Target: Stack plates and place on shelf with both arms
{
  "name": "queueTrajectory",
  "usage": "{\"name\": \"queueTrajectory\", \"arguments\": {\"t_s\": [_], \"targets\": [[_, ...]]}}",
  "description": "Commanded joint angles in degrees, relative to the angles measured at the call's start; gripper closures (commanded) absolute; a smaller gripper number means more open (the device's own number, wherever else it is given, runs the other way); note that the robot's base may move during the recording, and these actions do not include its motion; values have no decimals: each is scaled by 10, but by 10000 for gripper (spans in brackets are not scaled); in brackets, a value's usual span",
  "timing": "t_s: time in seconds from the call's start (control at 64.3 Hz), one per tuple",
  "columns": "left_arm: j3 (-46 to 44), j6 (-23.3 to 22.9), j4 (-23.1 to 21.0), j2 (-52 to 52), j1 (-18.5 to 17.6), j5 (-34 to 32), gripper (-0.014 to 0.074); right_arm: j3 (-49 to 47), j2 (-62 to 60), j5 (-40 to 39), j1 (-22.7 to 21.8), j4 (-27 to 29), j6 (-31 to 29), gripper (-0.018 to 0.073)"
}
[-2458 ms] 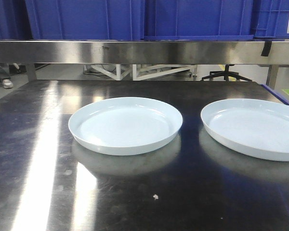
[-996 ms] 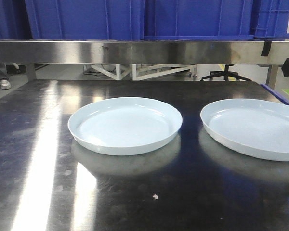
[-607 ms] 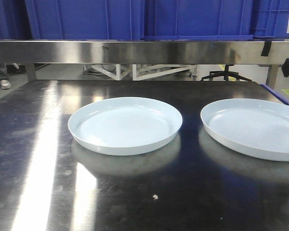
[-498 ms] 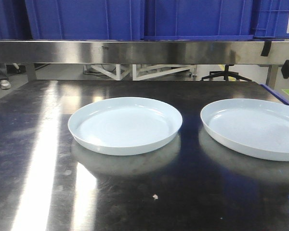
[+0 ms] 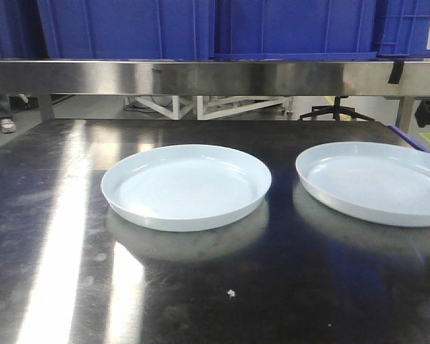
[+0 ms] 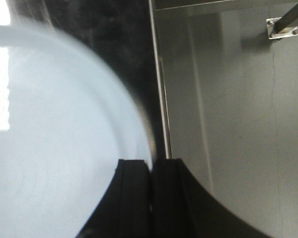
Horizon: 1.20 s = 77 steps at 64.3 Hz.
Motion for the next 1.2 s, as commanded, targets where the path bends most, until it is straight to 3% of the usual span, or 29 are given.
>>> {"name": "queueTrajectory", "arguments": {"t_s": [0.0, 0.451, 0.56, 0.965, 1.182], "targets": [[-15, -5, 7, 1, 2, -33, 499, -22, -34, -23, -3, -6, -4, 502], [-15, -5, 7, 1, 2, -33, 499, -91, -162, -26, 16, -4, -3, 503], [-15, -5, 7, 1, 2, -33, 499, -96, -164, -25, 52, 4, -3, 503], [-15, -5, 7, 1, 2, -33, 499, -149, -68, -68, 264, 6, -3, 503], [-15, -5, 7, 1, 2, -33, 499, -207, 10, -54, 314, 5, -3, 503]]}}
